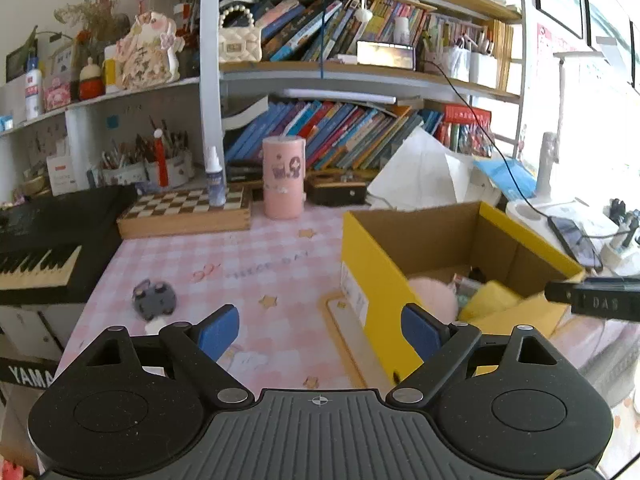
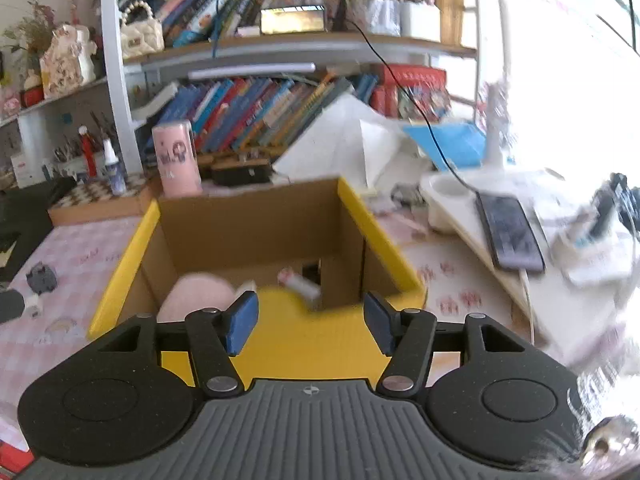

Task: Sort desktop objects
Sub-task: 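Withdraw both tools from the yellow box back over the table, then move both open tools toward the gray toy car and white charger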

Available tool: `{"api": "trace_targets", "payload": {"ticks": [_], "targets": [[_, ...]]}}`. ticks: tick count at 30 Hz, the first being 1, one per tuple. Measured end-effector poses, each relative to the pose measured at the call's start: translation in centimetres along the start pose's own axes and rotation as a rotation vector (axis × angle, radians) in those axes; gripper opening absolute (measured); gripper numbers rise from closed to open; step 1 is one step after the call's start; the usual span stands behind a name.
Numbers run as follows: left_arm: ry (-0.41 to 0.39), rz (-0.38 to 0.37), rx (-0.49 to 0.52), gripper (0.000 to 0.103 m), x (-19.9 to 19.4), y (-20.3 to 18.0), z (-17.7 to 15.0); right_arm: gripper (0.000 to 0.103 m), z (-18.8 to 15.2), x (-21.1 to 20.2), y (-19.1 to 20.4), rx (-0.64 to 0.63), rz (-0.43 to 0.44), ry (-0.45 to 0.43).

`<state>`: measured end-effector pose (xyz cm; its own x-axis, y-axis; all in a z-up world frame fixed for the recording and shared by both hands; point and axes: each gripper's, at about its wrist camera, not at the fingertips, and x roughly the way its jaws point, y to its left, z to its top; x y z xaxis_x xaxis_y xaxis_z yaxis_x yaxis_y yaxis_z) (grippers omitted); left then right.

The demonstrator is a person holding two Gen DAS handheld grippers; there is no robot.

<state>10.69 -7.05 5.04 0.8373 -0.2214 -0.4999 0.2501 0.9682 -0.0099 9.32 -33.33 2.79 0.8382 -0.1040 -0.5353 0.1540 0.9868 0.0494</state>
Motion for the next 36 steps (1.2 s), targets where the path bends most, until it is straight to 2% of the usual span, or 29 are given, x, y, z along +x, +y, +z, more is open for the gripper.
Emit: {"api": "trace_targets", "payload": {"ticks": [15,23,27,36], "targets": [[0.149,-0.064,-0.016,0.090,-3.5,3.7,-5.5,0.063,-6.7,-5.5,5.5,0.010,-0.037,0.099],[0.239,-0.048,0.005,0.090,-5.2,5.6,-8.2,0.067,-9.2,-6.7,9.0,-0.031,-0.013,0.150],[0.247,-0.021,-0.011,0.090,-6.2,7.0,-8.9,0.067,-10.1,-6.9,11.3,-0.130,-0.022,0.117],[0.279,0.035,-0.050,0.090,-7.5,9.8,-10.2,0.067,-11.3,-6.9,15.3,-0.138,0.124,0.196]]}}
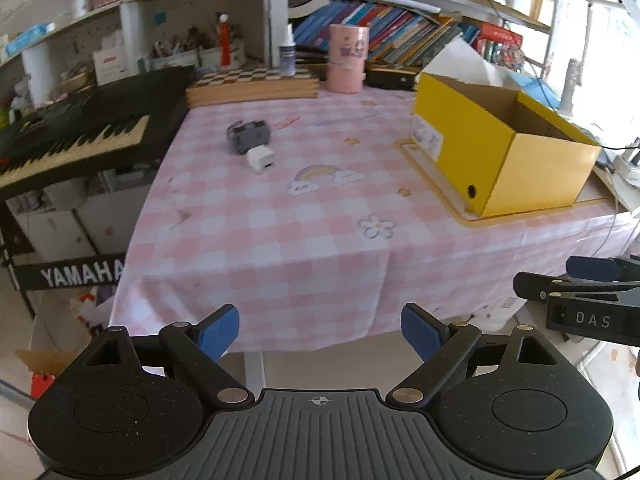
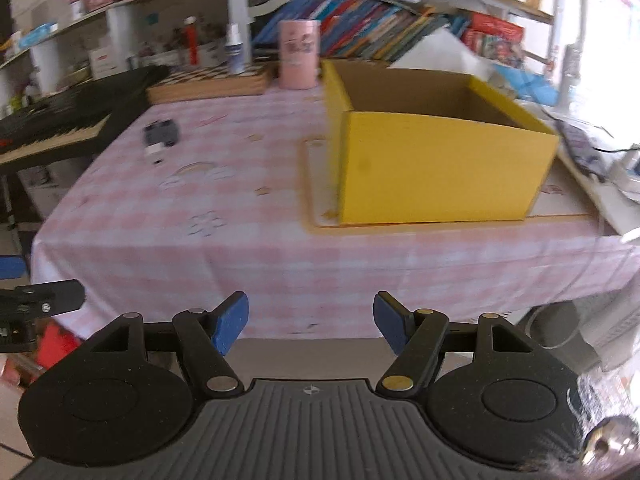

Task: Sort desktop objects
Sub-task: 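Move both open tools toward the gray toy car and white charger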

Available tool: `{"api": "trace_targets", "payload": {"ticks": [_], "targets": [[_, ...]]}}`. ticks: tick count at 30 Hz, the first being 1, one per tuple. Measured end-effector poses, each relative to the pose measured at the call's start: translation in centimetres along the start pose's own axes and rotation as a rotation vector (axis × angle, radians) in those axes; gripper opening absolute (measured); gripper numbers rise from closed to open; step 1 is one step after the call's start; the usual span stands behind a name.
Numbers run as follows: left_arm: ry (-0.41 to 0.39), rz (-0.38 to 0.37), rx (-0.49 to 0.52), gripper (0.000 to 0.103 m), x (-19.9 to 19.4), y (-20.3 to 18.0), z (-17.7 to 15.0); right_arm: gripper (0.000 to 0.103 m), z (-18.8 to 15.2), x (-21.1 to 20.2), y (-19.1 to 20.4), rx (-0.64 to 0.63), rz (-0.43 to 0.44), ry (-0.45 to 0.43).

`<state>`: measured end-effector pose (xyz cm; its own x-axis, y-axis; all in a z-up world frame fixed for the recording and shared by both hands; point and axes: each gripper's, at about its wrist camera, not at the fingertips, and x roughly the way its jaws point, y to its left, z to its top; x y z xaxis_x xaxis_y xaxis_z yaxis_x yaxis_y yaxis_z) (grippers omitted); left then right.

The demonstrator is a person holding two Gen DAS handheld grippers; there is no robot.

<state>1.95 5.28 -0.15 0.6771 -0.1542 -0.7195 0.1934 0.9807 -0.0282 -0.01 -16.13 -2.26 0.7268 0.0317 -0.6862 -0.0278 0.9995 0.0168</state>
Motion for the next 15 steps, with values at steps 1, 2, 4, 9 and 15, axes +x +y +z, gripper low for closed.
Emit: {"api": "trace_targets", "payload": {"ticks": [1,2,4,9,15], "targets": [[0.003,0.003,-0.004,0.090,-0.1,0.3,-0.1,0.068,0.1,0.1,0.5,-0.008,0.015,0.004],[0.002,0.007,-0.008,0.090,-0.1,0.5,-0.2,0.068,0.1,0.2,0.9,-0.019,0.033,0.010],[-0.003,0.014,-0.015,0.090,-0.3,1.0,-0.2,0.068,0.1,0.4,1.9,-0.044,0.063,0.023],[-0.018,0.033,-0.033,0.090,-0.7,2.2,-0.2,0.069,0.4,0.7,4.4,-0.119,0.120,0.022],[-0.050,0.053,-0.053,0.090,-1.2,3.6,0.0,0.070,1.6,1.0,6.3,-0.161,0.152,0.004]]}}
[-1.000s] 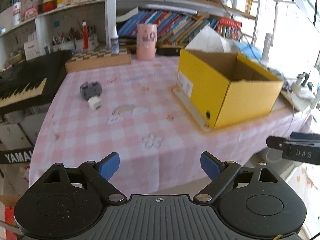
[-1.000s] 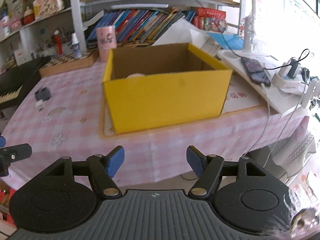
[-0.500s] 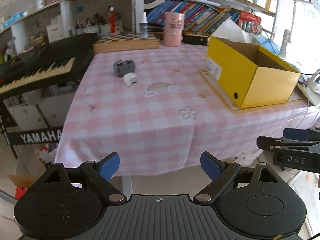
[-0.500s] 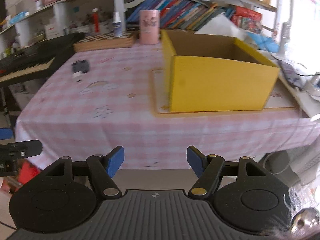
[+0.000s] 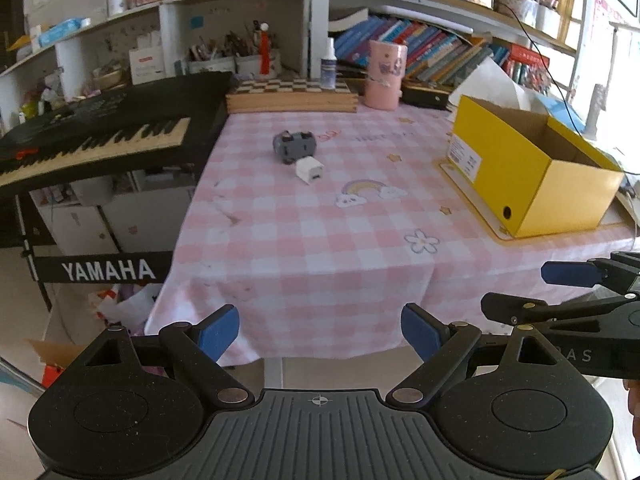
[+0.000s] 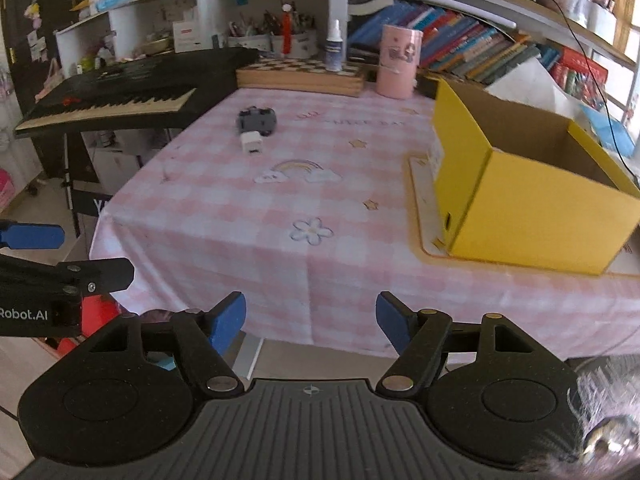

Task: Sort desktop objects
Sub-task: 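Move both open tools toward the gray toy car and white charger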

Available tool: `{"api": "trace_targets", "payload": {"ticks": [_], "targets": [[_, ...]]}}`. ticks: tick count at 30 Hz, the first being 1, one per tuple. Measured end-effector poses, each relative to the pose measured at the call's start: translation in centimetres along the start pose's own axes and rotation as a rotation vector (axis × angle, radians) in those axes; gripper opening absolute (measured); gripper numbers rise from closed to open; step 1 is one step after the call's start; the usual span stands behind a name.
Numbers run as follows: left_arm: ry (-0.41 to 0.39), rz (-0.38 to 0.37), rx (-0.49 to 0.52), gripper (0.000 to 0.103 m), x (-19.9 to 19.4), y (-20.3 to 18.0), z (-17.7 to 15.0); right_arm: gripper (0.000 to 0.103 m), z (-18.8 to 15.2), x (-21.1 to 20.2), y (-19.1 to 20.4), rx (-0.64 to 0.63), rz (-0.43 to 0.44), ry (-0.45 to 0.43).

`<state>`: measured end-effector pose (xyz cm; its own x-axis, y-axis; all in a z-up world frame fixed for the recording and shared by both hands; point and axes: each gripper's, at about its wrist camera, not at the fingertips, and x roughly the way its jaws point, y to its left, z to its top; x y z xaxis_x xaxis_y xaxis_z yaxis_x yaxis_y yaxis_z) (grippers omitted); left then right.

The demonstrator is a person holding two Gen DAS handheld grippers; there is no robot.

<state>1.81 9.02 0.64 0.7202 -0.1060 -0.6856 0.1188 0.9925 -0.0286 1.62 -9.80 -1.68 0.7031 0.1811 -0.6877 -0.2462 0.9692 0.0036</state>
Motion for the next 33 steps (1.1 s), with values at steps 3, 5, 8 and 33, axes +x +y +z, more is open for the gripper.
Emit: {"api": "trace_targets", "payload": {"ticks": [3,5,8,33], "targets": [[-0.016,0.009,-0.015,0.090,-0.2,0.6,0.3,0.070,0.4,0.2,0.7,-0.015,0.011,0.002],[-0.023,0.013,-0.023,0.090,-0.2,1.0,0.3,0.070,0.6,0.4,1.1,-0.028,0.017,0.001],[-0.027,0.017,-0.030,0.090,-0.3,1.2,0.4,0.071,1.0,0.5,1.6,-0.046,0.022,-0.008],[-0.026,0.026,-0.082,0.090,5.9,2.7,5.1,0.071,5.8,7.8,0.8,-0.114,0.083,0.045]]}}
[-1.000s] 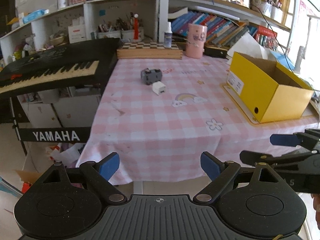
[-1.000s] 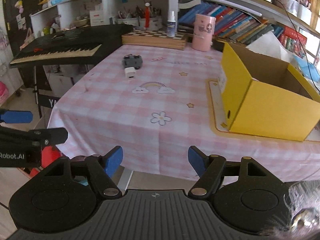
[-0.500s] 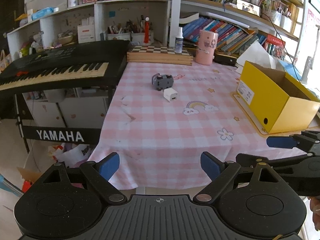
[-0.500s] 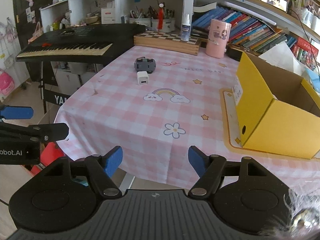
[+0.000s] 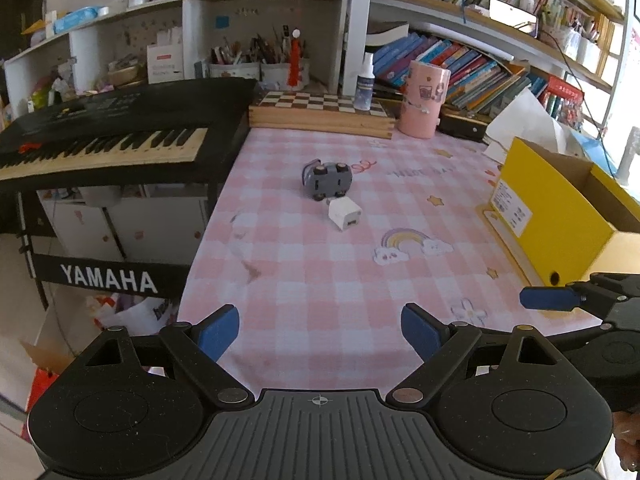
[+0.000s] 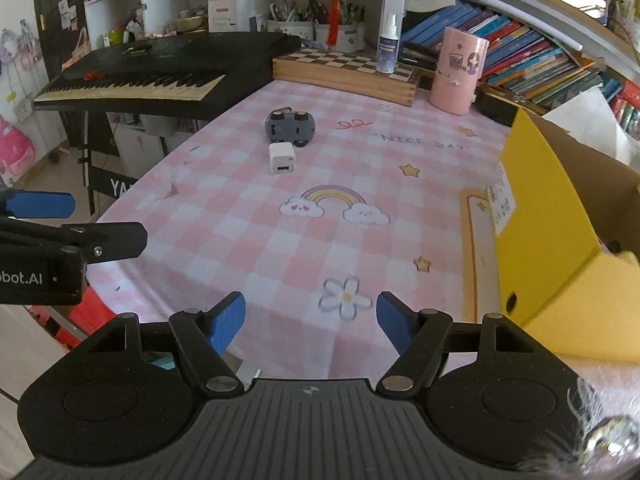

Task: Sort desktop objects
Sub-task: 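Move both open tools toward the gray toy car and white charger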

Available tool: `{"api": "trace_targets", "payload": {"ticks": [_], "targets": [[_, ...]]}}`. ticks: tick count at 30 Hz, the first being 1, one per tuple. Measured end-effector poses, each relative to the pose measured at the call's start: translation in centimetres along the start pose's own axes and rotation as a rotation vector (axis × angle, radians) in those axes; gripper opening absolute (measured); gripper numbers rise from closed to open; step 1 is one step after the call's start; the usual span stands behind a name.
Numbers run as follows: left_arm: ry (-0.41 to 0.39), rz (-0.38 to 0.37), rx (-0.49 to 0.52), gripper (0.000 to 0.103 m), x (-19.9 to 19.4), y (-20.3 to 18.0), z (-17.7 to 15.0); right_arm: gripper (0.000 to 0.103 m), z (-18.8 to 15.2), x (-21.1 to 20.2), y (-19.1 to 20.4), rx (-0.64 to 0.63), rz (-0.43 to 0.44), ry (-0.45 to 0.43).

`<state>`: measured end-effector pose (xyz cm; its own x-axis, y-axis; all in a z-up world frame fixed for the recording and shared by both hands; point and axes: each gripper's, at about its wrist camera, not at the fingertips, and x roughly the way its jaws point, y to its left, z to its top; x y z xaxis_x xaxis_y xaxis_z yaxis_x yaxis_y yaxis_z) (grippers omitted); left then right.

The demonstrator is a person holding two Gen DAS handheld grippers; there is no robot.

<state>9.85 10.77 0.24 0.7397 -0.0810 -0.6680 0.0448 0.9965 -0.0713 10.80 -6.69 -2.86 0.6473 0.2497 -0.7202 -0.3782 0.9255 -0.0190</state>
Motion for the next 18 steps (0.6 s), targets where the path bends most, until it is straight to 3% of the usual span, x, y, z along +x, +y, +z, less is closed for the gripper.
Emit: {"api": "trace_targets", "payload": {"ticks": [18], "targets": [[0.009,0.021,0.006,0.082,12.7,-2.6,5.6,0.067,8.1,5.7,-6.1,0.049,-0.038,-0.076]]}}
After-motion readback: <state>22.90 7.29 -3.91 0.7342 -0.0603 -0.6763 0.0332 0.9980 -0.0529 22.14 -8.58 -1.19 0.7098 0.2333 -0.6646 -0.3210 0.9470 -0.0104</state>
